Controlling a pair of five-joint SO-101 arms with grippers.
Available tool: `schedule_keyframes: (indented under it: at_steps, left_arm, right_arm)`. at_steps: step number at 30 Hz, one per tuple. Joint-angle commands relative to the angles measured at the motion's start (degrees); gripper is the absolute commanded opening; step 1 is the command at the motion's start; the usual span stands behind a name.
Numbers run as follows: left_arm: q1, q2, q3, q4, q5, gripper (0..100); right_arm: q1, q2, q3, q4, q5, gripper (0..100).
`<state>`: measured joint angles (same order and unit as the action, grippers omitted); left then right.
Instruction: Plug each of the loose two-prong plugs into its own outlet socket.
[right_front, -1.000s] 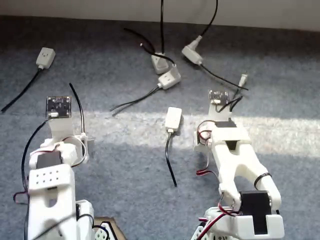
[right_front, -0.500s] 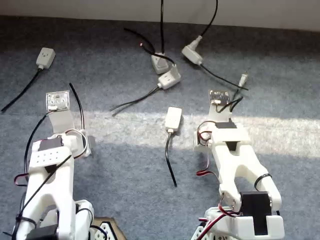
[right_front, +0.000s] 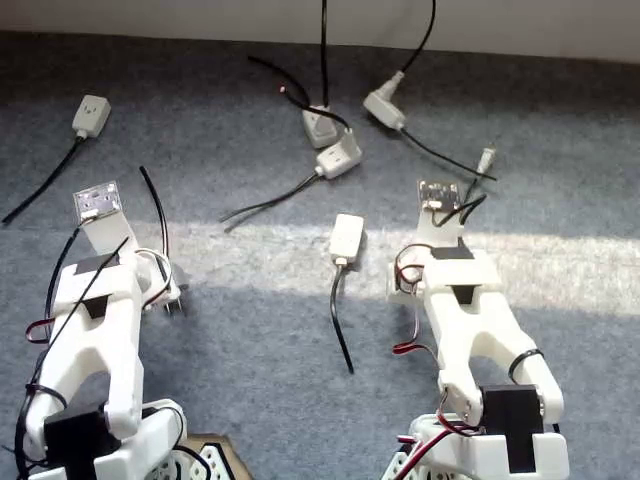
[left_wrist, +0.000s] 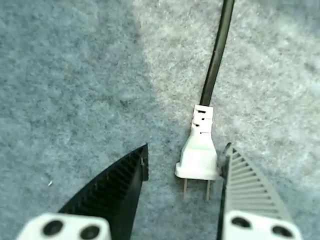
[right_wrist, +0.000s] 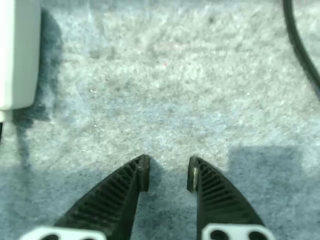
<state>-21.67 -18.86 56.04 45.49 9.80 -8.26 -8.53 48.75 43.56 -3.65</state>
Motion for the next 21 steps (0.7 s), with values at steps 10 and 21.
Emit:
schedule_keyframes:
  at_steps: [10,21]
  left_arm:
    - [10.8,-1.8,0.1,0.6,16.0,24]
    - [5.8,-1.7,-5.6,10.3,9.4,24]
  right_arm:
    - [0.0,-0.7,0.2,-1.6,0.8,13.8]
    - [0.0,-0.7,0.2,-1.6,0.8,13.8]
